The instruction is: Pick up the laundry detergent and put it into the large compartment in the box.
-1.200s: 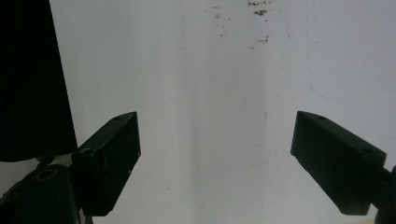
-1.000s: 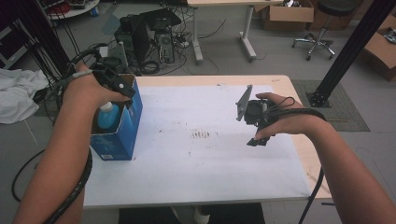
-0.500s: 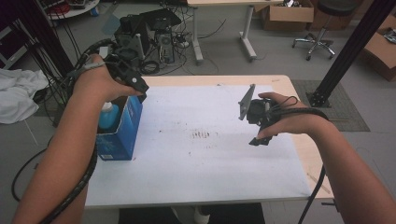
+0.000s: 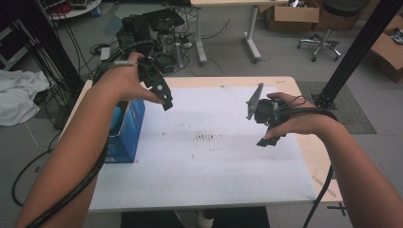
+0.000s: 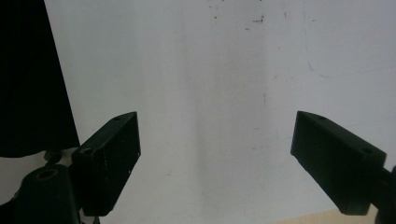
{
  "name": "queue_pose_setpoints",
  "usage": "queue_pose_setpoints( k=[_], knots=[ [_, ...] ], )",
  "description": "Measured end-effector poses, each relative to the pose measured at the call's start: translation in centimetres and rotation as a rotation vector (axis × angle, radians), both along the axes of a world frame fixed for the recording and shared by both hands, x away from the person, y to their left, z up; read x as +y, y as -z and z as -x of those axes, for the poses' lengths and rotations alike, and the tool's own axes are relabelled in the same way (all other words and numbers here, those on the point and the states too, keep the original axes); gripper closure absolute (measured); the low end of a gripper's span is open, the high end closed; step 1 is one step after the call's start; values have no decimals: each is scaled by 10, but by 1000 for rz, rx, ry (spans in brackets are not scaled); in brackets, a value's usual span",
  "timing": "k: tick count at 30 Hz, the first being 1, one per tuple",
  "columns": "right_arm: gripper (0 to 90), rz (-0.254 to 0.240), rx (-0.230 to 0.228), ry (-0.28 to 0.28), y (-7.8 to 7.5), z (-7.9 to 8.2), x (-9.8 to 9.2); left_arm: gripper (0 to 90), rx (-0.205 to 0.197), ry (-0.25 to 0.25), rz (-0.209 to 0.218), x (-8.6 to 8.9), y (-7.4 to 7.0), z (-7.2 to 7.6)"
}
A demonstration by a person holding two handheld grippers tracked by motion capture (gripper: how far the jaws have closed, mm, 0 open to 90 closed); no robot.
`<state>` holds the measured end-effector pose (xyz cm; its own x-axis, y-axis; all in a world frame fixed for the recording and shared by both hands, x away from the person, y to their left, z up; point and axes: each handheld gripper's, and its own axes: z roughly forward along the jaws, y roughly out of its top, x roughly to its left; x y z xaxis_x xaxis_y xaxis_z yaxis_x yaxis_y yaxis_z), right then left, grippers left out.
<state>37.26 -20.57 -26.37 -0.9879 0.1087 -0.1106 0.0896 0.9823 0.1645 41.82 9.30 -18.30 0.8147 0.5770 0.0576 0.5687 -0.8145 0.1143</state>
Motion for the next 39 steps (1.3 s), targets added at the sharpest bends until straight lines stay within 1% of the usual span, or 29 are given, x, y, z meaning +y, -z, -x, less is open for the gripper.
queue_pose_setpoints(
  k=[1,2,5,6,9,11,13,15,16,17,20,22,26,31,33,39],
  knots=[
    [158,0,1,-1,0,-1,0,1,-5,24,-6,-2,1,0],
    [158,2,3,4,0,0,-1,0,-10,58,-15,-5,3,1],
    [158,6,6,5,0,0,-1,1,-7,135,-12,-11,7,5],
    [158,9,8,10,0,0,-1,1,-12,171,-15,-13,8,6],
    [158,11,9,9,-1,0,-1,1,-9,244,-24,-19,13,10],
    [158,13,9,5,0,-1,-1,0,-11,307,-33,-22,16,14],
    [158,16,10,12,-1,-1,-2,1,-11,360,-23,-25,20,17],
    [158,15,11,6,-1,-1,-1,0,-3,401,-14,-27,24,21],
    [158,16,11,5,-1,-1,-1,1,3,433,-26,-29,26,23],
    [158,19,13,10,-2,-1,-2,0,1,456,-34,-30,27,26],
    [158,24,17,10,-2,-2,-2,1,9,513,-48,-33,31,30],
    [158,29,18,12,-3,-4,-3,1,12,545,-50,-36,33,33],
    [158,33,22,15,-3,-5,-1,1,21,582,-48,-42,34,36],
    [158,40,22,12,-2,-5,1,1,28,605,-62,-46,35,38],
    [158,41,23,9,-1,-5,3,1,30,608,-57,-47,35,38],
    [158,43,25,9,-1,-7,5,1,35,614,-62,-49,34,36]
  ],
)
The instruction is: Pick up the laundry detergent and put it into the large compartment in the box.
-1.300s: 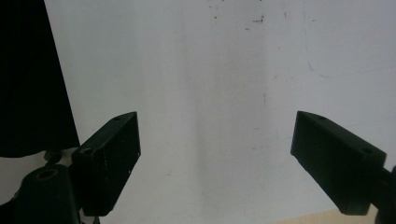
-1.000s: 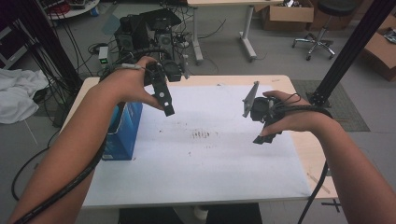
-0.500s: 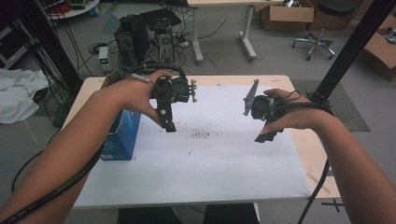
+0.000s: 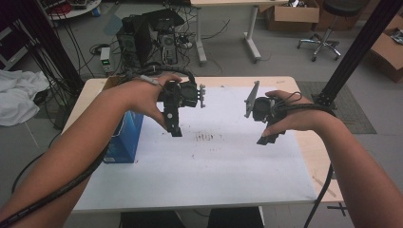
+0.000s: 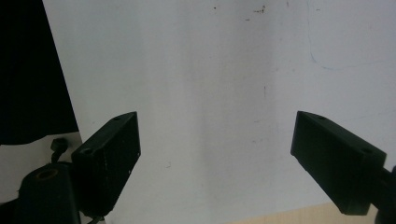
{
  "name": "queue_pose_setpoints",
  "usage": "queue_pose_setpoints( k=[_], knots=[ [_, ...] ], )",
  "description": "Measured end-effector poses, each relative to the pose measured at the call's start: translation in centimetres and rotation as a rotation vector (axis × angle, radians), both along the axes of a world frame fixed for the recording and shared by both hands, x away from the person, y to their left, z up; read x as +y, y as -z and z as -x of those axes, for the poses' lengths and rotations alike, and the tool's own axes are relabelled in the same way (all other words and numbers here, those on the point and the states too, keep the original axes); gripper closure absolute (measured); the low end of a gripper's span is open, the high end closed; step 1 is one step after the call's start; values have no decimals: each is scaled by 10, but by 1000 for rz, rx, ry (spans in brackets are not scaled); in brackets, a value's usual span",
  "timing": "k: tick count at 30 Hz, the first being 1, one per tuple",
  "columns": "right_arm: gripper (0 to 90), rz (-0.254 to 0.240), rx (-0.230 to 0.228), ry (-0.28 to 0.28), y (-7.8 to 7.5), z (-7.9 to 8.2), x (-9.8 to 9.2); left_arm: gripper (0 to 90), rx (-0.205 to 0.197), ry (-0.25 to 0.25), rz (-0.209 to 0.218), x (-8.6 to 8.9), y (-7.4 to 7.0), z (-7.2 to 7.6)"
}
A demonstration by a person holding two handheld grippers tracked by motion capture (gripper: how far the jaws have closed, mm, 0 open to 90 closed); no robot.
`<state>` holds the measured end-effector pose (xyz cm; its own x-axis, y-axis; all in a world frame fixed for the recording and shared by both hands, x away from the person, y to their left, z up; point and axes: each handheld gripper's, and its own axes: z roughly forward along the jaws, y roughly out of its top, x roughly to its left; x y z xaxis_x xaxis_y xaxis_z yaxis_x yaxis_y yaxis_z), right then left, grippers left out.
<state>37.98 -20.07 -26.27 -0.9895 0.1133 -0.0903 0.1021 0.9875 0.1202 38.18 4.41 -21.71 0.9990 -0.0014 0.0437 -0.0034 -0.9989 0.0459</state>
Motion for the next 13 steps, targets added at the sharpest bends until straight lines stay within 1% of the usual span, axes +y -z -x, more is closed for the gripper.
queue_pose_setpoints(
  k=[7,13],
  knots=[
    [158,0,1,-1,0,-1,1,1,4,9,2,-4,1,0],
    [158,0,-3,-6,1,-2,2,1,9,6,8,-6,3,-2]
  ],
)
